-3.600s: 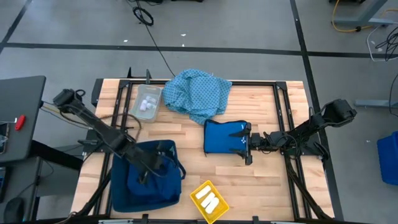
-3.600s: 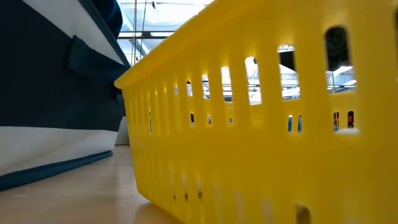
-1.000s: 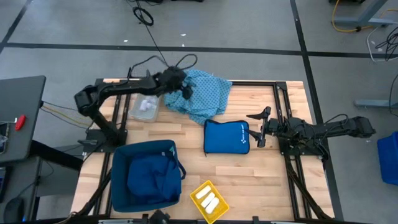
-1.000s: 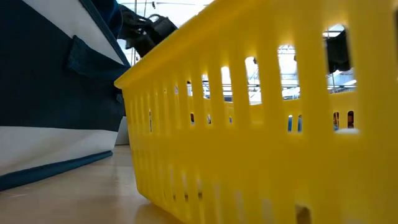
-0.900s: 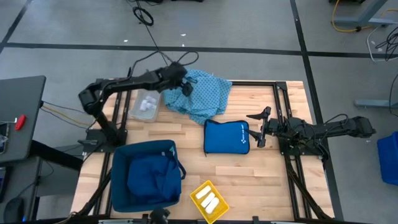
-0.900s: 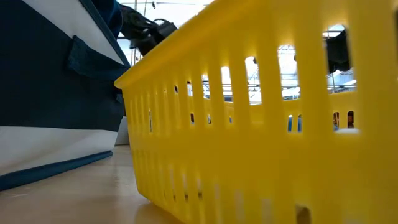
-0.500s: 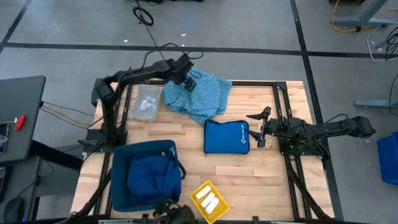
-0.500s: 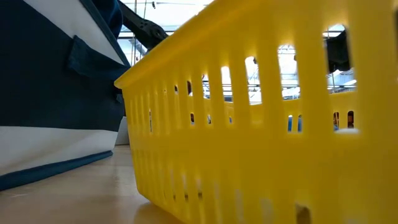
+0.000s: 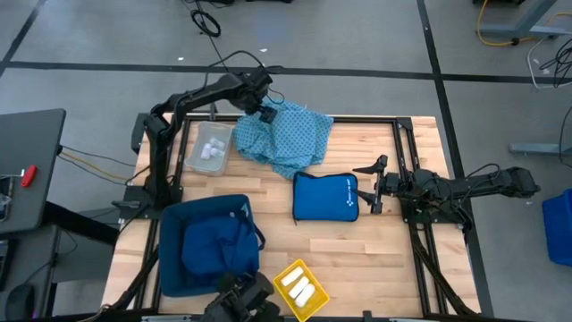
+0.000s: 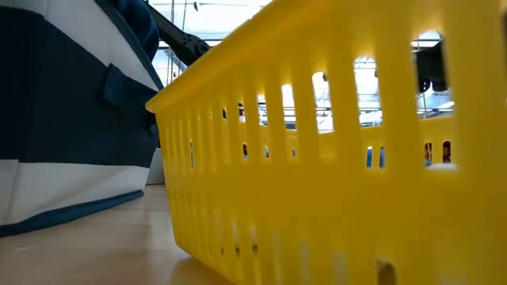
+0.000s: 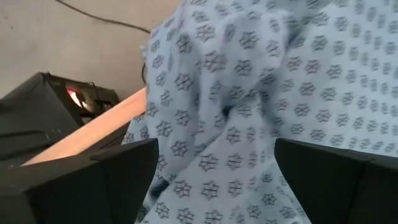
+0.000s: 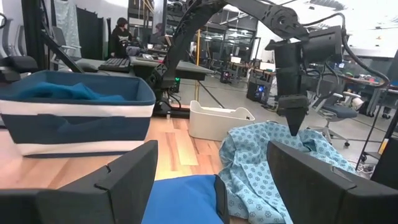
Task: Pick & place medical supplies in basket/bin
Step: Put the light blue patient gown into the blue bin
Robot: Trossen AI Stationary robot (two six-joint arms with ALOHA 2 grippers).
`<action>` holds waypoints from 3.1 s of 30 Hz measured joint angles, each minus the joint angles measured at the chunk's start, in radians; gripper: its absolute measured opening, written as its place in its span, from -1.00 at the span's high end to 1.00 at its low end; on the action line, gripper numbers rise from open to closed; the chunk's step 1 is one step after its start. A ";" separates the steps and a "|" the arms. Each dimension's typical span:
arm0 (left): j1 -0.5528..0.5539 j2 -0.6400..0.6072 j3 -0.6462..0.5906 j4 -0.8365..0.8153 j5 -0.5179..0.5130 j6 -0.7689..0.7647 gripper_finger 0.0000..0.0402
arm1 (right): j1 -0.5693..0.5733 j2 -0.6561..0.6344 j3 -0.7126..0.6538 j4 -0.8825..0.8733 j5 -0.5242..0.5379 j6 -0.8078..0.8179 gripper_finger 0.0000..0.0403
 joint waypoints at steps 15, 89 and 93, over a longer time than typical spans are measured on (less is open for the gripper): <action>-0.036 0.025 -0.001 -0.018 0.005 -0.005 -0.61 | 0.000 0.000 0.000 0.001 0.000 -0.008 -0.53; -0.437 0.126 0.009 0.874 0.094 0.193 0.95 | 0.000 0.000 0.000 -0.031 0.006 -0.026 -0.53; -0.435 0.126 0.009 0.961 0.145 0.214 0.95 | 0.000 0.000 0.000 -0.037 0.006 -0.031 -0.53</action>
